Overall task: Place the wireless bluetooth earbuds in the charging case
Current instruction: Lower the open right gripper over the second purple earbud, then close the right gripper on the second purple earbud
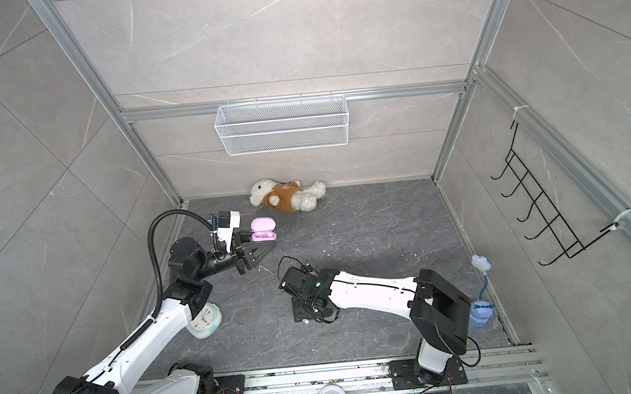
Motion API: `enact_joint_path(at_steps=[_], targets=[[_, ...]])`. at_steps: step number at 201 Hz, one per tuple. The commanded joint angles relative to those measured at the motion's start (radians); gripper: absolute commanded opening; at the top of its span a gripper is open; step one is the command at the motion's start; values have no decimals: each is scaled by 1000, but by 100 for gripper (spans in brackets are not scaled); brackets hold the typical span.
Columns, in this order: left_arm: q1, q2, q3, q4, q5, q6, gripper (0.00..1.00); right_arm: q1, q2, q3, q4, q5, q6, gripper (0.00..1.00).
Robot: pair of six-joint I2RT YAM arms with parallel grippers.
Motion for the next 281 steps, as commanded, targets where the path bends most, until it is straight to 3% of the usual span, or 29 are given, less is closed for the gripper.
enact_joint_path(at_steps=[1, 53, 183, 281], targets=[[-2, -10, 26, -25, -7, 44, 27, 13, 49, 49, -69, -5, 166, 56], [-2, 31, 32, 19, 3, 39, 27, 17, 97, 74, -104, 61, 265, 38], [10, 21, 29, 28, 7, 39, 27, 14, 244, 192, -155, 26, 222, 32], [11, 17, 31, 14, 7, 50, 26, -3, 275, 196, -136, 9, 195, 28]])
